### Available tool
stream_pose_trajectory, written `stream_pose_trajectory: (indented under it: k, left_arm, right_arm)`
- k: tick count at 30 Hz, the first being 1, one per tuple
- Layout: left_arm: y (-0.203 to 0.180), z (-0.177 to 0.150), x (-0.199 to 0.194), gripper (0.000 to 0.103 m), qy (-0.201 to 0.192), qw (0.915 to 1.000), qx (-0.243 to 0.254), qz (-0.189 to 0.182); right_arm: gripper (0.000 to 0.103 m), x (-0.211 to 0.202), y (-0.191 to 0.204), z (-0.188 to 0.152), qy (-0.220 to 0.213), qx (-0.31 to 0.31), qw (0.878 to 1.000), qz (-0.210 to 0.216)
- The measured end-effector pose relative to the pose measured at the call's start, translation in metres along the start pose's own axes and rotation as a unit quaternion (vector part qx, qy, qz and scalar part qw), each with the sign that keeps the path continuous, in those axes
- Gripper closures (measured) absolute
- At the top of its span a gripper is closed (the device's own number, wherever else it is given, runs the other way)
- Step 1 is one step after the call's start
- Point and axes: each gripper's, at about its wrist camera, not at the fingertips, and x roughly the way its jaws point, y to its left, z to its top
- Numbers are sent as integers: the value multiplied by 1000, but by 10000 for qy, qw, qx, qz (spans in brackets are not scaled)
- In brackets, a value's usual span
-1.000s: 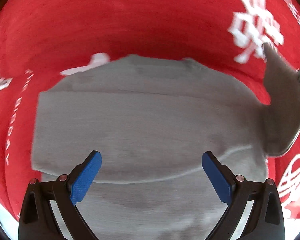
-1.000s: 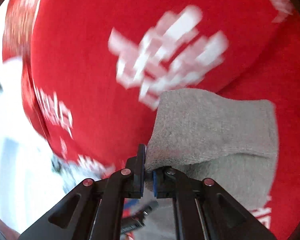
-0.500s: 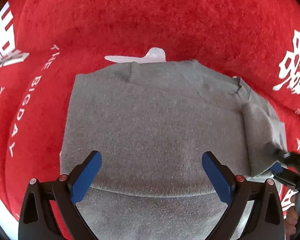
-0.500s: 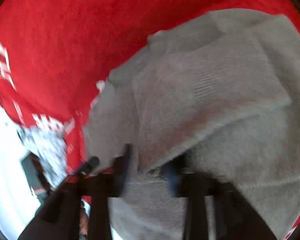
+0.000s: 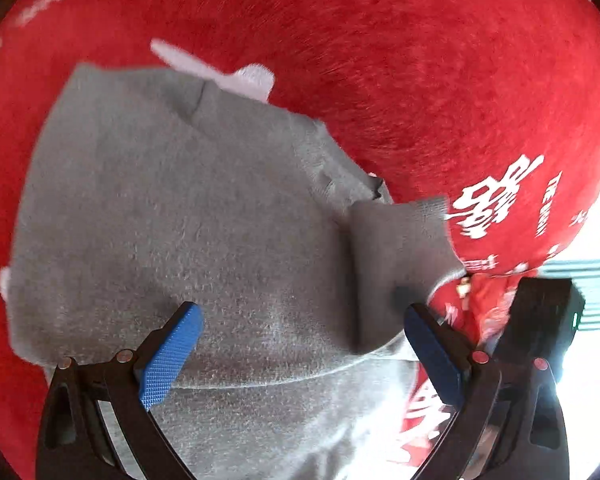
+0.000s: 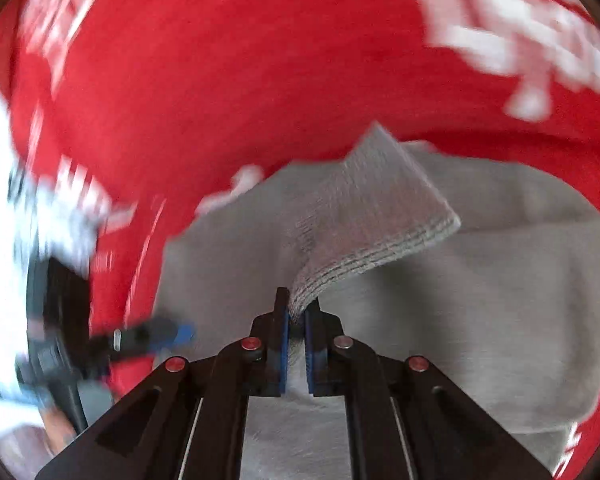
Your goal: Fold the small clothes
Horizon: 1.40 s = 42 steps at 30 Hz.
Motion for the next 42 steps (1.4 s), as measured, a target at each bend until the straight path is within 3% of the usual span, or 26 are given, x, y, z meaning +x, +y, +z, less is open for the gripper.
stream_pose_trajectory:
  k: [5, 8, 10, 22, 28, 29, 30, 31, 32, 36, 39, 42]
  left_arm:
    - [8, 5, 8, 2, 121, 9993, -181, -289]
    - [8, 9, 12, 2, 128, 9990, -234, -346]
    - [8, 10, 13, 2, 134, 9989, -253, -362]
    - [15, 10, 4, 2, 6, 9955, -547, -773]
    - [3, 13, 15, 2, -3, 9996, -279, -31]
    - [0, 14, 14, 6, -91, 9996, -199, 165]
    - [-5, 15, 13, 32, -154, 9992, -89, 366]
    - [-9, 17, 15, 77, -110, 9988, 31, 483]
    - [-9, 18, 16, 96, -40, 9985, 76, 537]
    - [-29, 12, -6, 96, -325, 9968, 581, 452]
    - [-30, 9, -13, 96, -318, 9965, 624, 449]
    - [-20, 12, -11, 96, -256, 9970, 442, 581]
  right_arm:
    - [89, 36, 38, -31, 740, -775, 9942, -72]
    - [76, 40, 33, -47, 994, -908, 9909, -39]
    - [53, 34, 34, -51, 1007, -913, 9907, 100]
    - [51, -16, -25, -78, 961, 206, 9951, 84]
    - [51, -38, -61, -90, 734, 900, 9931, 128]
    - [51, -40, -63, -91, 684, 1005, 9925, 136]
    - [51, -45, -67, -96, 632, 1098, 9918, 144]
    - [51, -48, -73, -98, 576, 1224, 9907, 143]
    - [51, -50, -78, -100, 533, 1338, 9895, 140]
    - [50, -66, -111, -108, 210, 2061, 9781, 175]
    - [46, -84, -145, -115, -206, 2777, 9600, 294]
    - [46, -91, -182, -123, -666, 3702, 9249, 548]
